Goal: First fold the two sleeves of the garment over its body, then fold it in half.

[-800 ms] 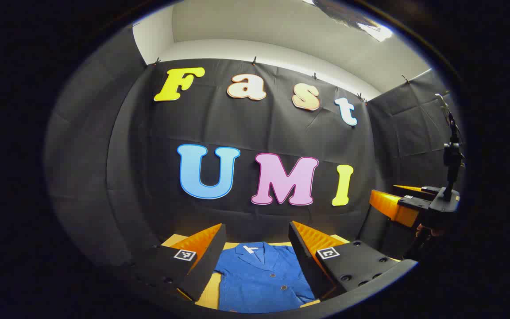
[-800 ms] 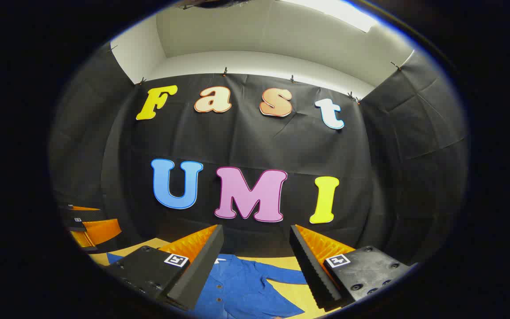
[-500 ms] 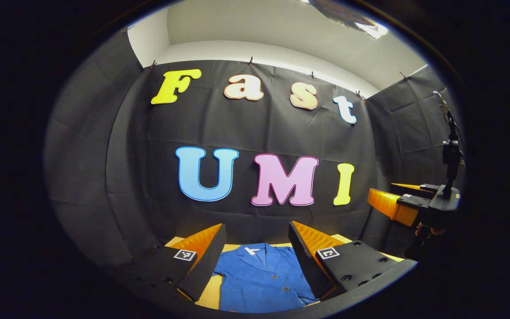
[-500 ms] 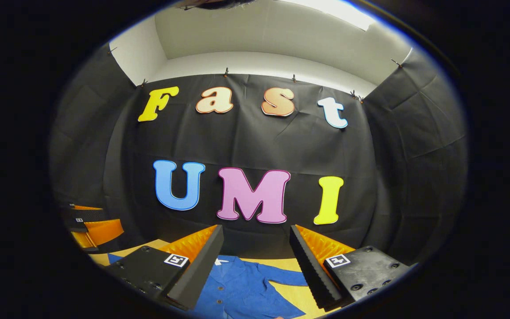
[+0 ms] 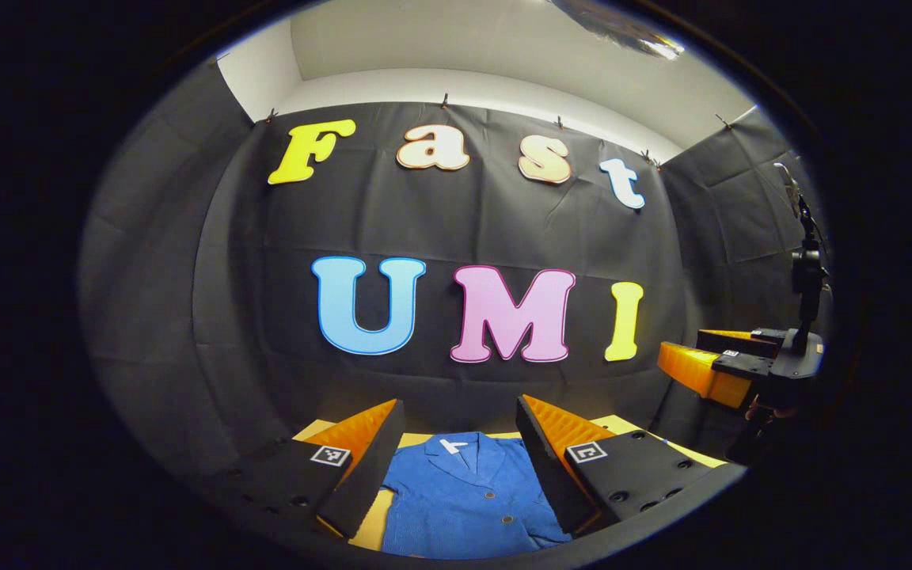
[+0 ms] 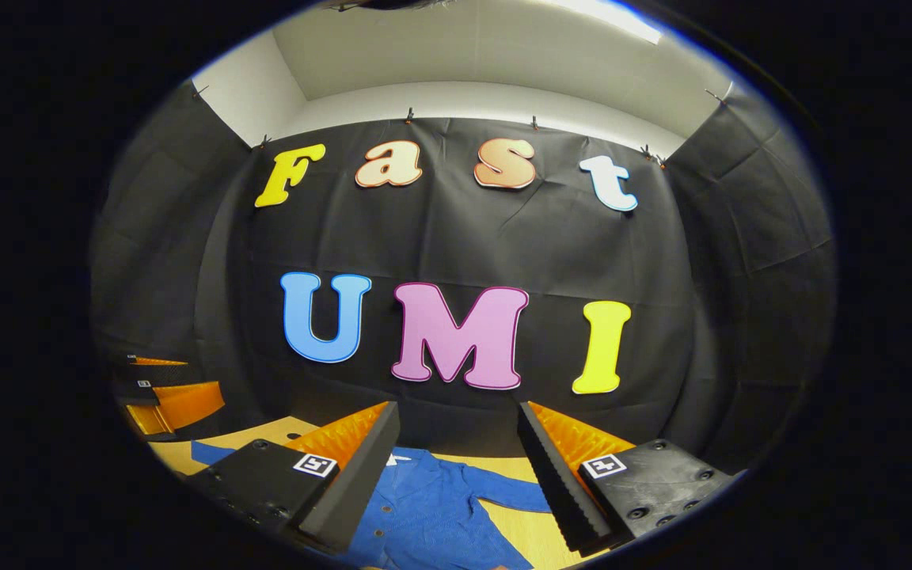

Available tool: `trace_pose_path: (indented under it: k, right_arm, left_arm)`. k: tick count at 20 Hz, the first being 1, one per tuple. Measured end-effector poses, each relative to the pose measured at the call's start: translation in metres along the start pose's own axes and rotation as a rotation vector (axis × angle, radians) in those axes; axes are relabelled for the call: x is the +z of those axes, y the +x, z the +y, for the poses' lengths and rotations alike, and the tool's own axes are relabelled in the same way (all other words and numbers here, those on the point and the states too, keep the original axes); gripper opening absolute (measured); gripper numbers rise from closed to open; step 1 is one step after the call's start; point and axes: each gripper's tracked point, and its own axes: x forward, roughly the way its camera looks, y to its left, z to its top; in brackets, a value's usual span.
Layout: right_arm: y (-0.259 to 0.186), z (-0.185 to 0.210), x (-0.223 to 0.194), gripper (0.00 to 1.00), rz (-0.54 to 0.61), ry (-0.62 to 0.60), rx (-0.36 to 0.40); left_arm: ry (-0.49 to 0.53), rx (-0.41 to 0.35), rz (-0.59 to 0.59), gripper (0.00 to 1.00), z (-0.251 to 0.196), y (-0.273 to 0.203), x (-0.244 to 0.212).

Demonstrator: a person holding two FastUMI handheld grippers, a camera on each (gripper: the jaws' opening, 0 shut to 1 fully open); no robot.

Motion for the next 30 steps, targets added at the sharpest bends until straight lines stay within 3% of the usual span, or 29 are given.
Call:
trace_pose_path:
  k: [5, 7, 9, 11, 15, 23, 28, 30]
  right_arm:
    - [0.023, -0.019, -0.02, 0.96, -0.025, 0.02, 0.052]
    - [0.034, -0.027, -0.042, 0.92, 0.021, 0.035, 0.057]
    - [0.046, -0.041, -0.069, 0.96, 0.095, 0.087, 0.041]
    - [0.058, -0.057, -0.106, 0.96, 0.203, 0.111, 0.021]
    - [0.074, -0.121, -0.184, 0.96, 0.409, 0.084, -0.08]
    - [0.082, -0.276, -0.304, 0.96, 0.661, 0.082, -0.344]
    - [0.089, -0.347, -0.396, 0.97, 0.852, -0.03, -0.42]
    - [0.082, -0.356, -0.427, 0.98, 0.957, 0.003, -0.428]
  left_arm:
    - [0.074, 0.061, -0.035, 0.81, -0.011, 0.012, 0.001]
    - [0.091, 0.066, -0.024, 0.81, -0.02, 0.011, 0.0]
    - [0.088, 0.055, -0.016, 0.81, -0.035, 0.012, -0.002]
    - [0.065, 0.091, 0.0, 0.81, -0.043, 0.009, -0.007]
    - [0.051, 0.02, 0.036, 0.81, -0.085, 0.013, -0.018]
    - [0.042, -0.031, 0.101, 0.81, -0.101, 0.032, -0.027]
    - [0.105, -0.045, 0.114, 0.81, -0.104, 0.049, -0.028]
    - [0.142, -0.049, 0.112, 0.81, -0.103, 0.057, -0.027]
